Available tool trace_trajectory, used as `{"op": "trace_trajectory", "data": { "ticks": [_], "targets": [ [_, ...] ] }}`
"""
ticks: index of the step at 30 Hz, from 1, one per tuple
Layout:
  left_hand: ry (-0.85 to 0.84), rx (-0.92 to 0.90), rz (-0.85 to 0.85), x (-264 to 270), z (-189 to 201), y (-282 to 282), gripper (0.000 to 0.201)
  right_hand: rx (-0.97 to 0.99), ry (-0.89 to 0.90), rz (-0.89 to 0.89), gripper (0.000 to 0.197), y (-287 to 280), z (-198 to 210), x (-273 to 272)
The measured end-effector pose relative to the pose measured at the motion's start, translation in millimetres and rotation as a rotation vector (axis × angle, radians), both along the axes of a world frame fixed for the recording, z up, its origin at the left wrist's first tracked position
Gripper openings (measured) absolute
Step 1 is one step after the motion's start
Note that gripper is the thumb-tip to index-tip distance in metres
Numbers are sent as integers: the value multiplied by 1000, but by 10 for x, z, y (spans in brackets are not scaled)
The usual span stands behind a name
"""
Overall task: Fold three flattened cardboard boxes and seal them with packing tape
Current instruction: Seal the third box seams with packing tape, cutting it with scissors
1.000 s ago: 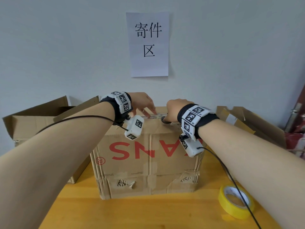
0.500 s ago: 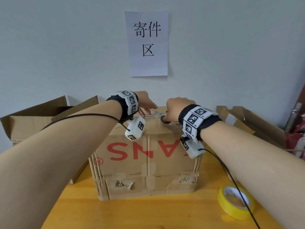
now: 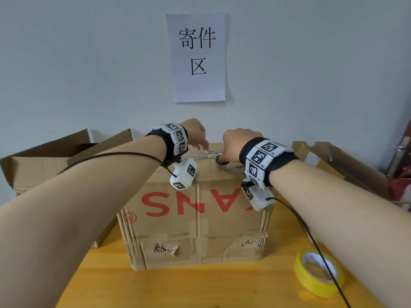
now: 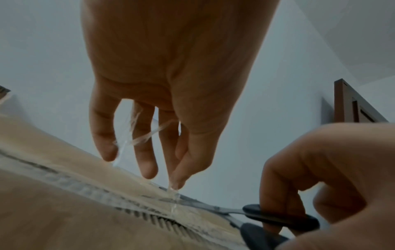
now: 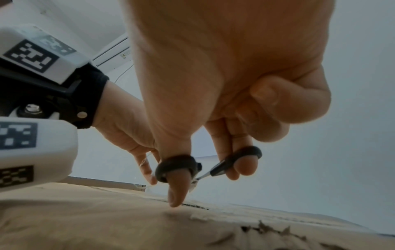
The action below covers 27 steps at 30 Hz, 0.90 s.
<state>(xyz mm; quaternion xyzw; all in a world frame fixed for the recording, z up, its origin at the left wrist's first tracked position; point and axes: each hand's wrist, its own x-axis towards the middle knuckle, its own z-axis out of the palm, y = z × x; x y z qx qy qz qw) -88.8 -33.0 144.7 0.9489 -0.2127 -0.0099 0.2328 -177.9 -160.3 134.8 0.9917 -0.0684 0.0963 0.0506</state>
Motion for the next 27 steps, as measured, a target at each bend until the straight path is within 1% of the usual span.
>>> {"op": "trace_trajectory", "data": {
  "ticks": [4, 11, 16, 20, 27],
  "targets": [
    [-47, 51, -25, 0, 4, -8, 34, -14, -21, 11, 45, 21, 11, -2],
    [-82, 120, -87, 33, 32, -32, 35, -16, -33, 13, 47, 37, 6, -10],
    [-141, 133, -70, 26, 11, -60, 35, -31, -36, 14, 47, 44, 19, 8],
    [-147, 154, -74, 31, -4, -62, 32, -53, -51, 24, 45, 76, 13, 24],
    [-151, 146, -84, 41, -3, -70, 36, -62, -65, 19, 47, 32, 48, -2]
  ]
}}
